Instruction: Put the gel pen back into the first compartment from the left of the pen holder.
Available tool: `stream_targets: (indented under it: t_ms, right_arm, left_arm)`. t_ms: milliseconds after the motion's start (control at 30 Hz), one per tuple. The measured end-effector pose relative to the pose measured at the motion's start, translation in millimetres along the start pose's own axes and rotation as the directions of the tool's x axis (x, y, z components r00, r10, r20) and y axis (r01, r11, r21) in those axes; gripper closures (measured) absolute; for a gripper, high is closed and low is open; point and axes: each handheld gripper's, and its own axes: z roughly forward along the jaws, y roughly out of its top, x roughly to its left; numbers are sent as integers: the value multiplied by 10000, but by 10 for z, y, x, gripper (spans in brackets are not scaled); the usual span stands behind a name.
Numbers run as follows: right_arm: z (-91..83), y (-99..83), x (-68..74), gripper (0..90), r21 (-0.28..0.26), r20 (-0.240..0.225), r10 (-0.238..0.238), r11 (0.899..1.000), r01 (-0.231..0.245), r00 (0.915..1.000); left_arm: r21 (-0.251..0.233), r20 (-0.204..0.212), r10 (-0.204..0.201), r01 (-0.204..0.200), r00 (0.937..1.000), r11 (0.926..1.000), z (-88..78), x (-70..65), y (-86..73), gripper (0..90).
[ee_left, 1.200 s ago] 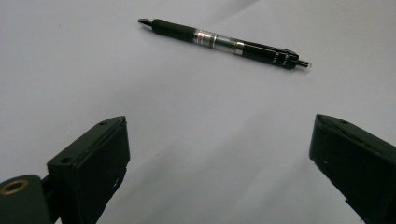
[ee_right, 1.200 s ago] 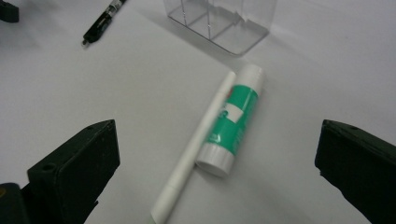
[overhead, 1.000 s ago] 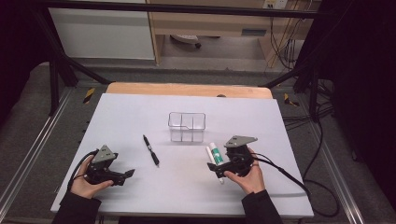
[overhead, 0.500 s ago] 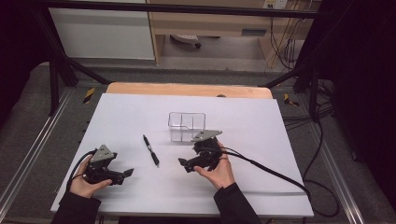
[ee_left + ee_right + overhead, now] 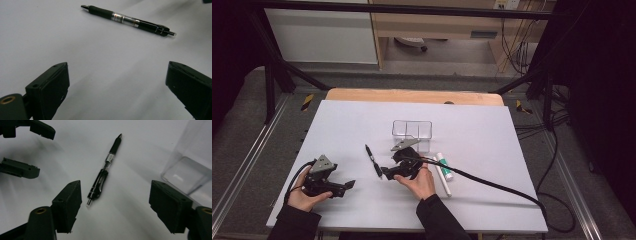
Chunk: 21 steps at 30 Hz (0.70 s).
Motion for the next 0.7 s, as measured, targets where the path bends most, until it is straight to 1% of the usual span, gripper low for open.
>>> stream_targets:
  t_ms: [33,67,167,333,400,467,533,667,700]
  right_arm:
    - [43,5,20,283,54,-23,16,10000,-16,10000]
    - [87,12,44,304,105,59,-52,9999,52,10000]
    - [206,35,131,360,203,91,-192,9996,190,9998]
    - [371,61,250,471,222,134,-243,9995,240,9996]
    - [418,63,280,516,337,317,-326,9989,315,9990]
    - [463,58,294,556,311,390,-375,9989,363,9985]
    - [491,51,290,587,320,507,-199,9993,183,9985]
    - [523,26,282,630,364,793,-153,9993,124,9967]
    - [524,23,282,635,361,805,-183,9992,154,9966]
  left_arm:
    - [1,12,-7,7,10000,10000,1,2,-1,52]
    - [0,-4,-16,16,10000,10000,0,2,-1,52]
    - [-42,6,-33,33,10000,10000,-7,6,-1,52]
    - [-86,1,-10,10,10000,10000,-20,6,2,52]
    - [-89,-1,-38,38,10000,10000,-23,8,3,52]
    - [-92,8,-39,39,10000,10000,-25,9,5,52]
    - [-101,9,-38,38,10000,9999,-28,10,5,52]
    - [-91,-27,-69,69,10000,9999,-31,15,2,53]
    - [-128,-26,-89,89,10000,9999,-32,14,2,53]
